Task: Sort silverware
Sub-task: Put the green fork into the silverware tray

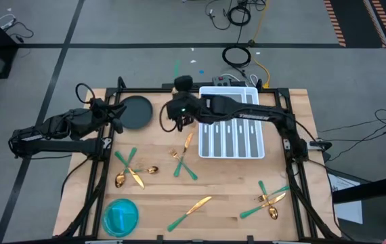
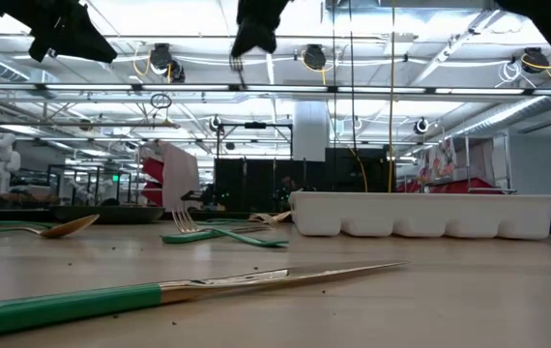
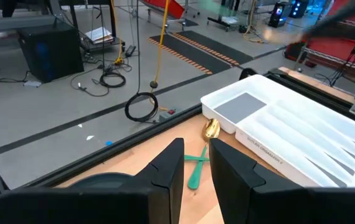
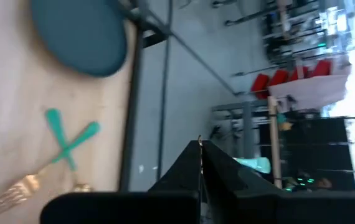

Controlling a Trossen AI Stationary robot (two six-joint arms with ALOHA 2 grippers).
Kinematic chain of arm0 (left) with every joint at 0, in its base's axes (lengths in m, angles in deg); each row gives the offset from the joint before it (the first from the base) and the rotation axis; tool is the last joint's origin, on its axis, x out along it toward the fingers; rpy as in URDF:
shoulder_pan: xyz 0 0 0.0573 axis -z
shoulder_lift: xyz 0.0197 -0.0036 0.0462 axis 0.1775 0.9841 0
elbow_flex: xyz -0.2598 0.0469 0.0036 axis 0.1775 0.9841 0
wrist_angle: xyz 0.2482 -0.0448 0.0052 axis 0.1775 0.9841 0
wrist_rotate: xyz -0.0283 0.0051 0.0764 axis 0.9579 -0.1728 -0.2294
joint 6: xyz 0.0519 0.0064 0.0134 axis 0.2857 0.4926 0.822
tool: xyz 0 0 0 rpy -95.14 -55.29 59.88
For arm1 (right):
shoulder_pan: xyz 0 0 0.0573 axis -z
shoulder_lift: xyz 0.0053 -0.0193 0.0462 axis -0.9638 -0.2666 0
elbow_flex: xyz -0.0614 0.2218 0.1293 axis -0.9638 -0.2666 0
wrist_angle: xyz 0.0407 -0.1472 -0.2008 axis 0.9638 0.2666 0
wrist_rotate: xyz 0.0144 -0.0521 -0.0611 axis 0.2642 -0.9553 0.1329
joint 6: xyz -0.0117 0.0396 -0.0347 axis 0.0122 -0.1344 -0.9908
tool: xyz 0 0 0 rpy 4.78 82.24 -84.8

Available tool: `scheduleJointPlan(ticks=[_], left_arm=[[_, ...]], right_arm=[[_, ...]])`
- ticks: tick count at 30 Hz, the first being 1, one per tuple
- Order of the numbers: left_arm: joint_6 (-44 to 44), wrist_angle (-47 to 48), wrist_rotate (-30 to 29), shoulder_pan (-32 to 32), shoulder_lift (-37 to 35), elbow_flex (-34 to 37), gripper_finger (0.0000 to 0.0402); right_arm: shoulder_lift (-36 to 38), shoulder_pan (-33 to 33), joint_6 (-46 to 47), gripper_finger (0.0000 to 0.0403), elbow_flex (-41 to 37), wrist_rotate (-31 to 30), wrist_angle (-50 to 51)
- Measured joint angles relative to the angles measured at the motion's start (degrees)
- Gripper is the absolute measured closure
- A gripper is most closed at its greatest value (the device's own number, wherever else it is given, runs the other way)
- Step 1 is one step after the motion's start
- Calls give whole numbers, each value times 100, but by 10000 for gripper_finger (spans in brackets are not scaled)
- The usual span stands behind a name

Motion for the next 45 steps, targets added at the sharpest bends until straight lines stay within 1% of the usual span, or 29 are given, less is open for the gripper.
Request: scheduleJointPlan(ticks=[5, 10, 12, 17, 23, 32, 39, 43, 45], left_arm=[[0, -2, -2, 0, 0, 0, 318], [-2, -2, -36, 0, 0, 0, 318], [-2, -2, -50, 0, 0, 0, 318], [2, -2, -61, 0, 0, 0, 318], [4, 0, -133, 0, 0, 0, 318], [7, 0, -150, 0, 0, 0, 318], [2, 0, -257, 0, 0, 0, 318], [2, 0, -320, 0, 1, 0, 318], [0, 0, -330, 0, 1, 0, 318]], right_arm=[[355, 3, -99, 403, 0, -181, -147], [560, 3, 172, 403, 0, -204, -53], [612, 4, 380, 403, 0, -200, 186], [784, 30, 1100, 403, 0, -156, 1145], [1107, 55, 1457, 403, 0, -175, 1870], [1783, 85, 1722, 403, 0, -204, 2380], [2239, 164, 2031, 403, 0, -212, 3095], [2429, 164, 2117, 403, -1, -210, 3270], [2571, 162, 2156, 403, -126, -205, 3264]])
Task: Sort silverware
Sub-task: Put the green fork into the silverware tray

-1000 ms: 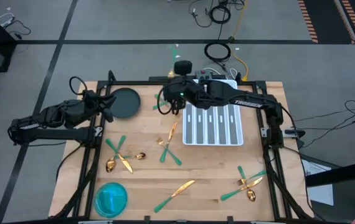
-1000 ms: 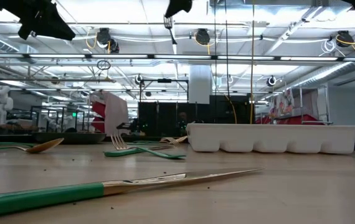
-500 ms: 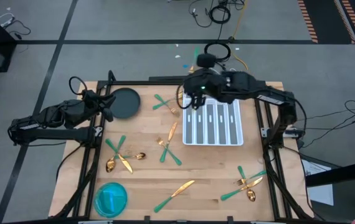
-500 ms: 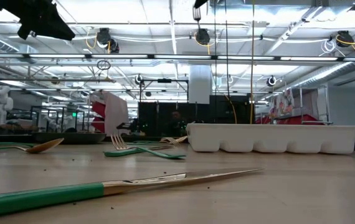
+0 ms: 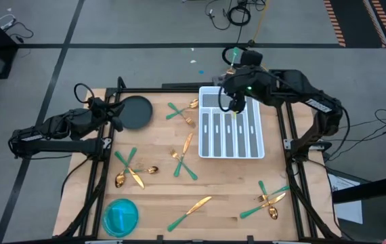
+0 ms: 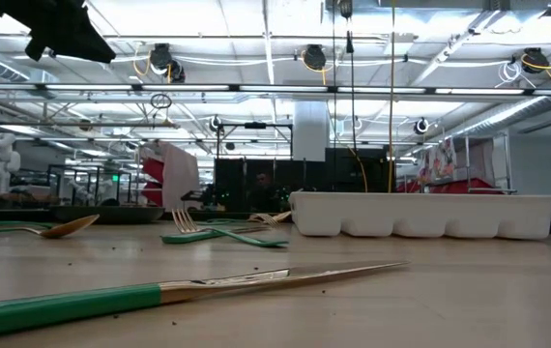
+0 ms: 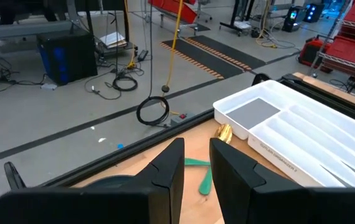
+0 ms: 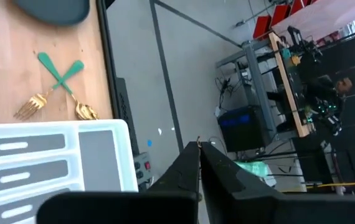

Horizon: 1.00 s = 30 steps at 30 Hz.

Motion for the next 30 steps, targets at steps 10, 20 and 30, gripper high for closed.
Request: scheduleJointPlan(ticks=[10, 20, 30], left_arm=[[-153, -2, -100, -1, -1, 0, 318], [-155, -4, -146, -2, 12, -2, 318], [-168, -3, -361, -2, 270, -2, 318]], right_arm=[[1842, 28, 46, 403, -3002, 561, -1558], [3089, 51, 517, 403, -5694, 1617, -3074], [3407, 52, 1239, 403, -7495, 2164, -4328]])
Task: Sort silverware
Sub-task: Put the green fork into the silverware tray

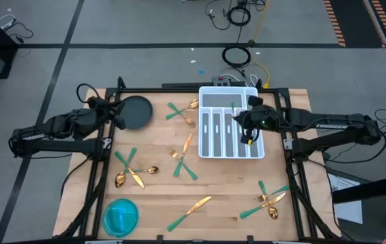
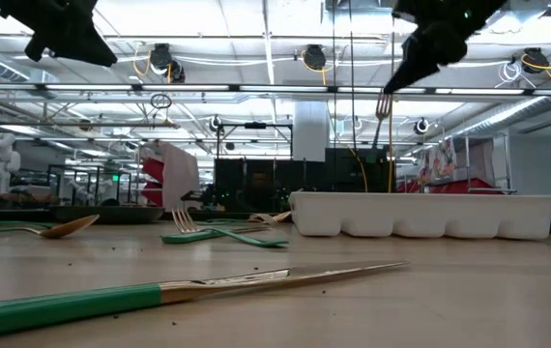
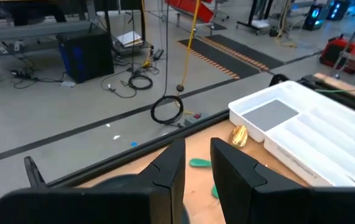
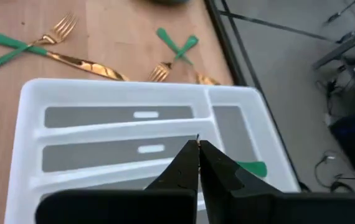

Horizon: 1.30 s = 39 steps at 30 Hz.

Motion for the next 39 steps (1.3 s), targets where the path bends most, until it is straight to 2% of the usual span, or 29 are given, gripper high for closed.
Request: scheduleJointPlan(ticks=[6, 16, 27, 39], left_arm=[[21, -1, -1, 2, 267, 0, 318], [28, 1, -2, 2, 568, 0, 318], [37, 1, -37, 2, 568, 0, 318], [76, 3, -39, 2, 570, 0, 318]], right_arm=[[187, 0, 370, 403, -707, 124, -376], [577, 0, 694, 403, -1264, 94, -371], [762, 55, 503, 403, -1751, 177, -435], [760, 53, 441, 403, -2590, 281, -1270]])
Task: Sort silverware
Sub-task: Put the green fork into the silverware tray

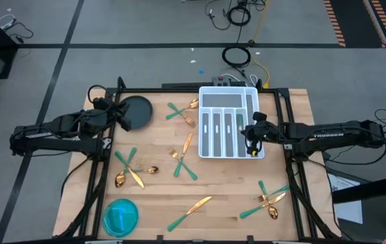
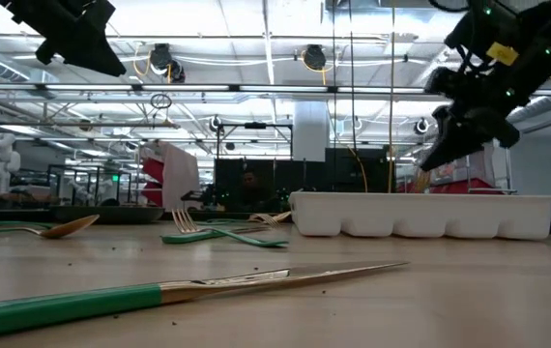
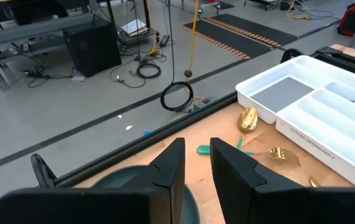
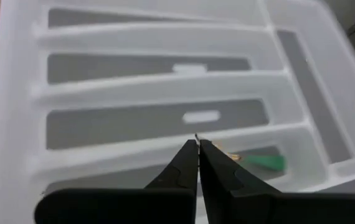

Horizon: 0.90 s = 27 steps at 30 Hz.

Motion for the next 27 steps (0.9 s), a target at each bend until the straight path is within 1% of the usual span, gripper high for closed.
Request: scheduleJointPlan(ticks=[8, 20, 27], left_arm=[[-7, 0, 0, 0, 37, 0, 318], [2, 3, -1, 0, 87, 0, 318], [4, 4, 0, 0, 87, 0, 318]], right_arm=[[-60, -3, 254, 403, -422, 171, -336], [-646, -1, 217, 403, -442, 423, -442], [-936, -1, 274, 401, -442, 453, -614]])
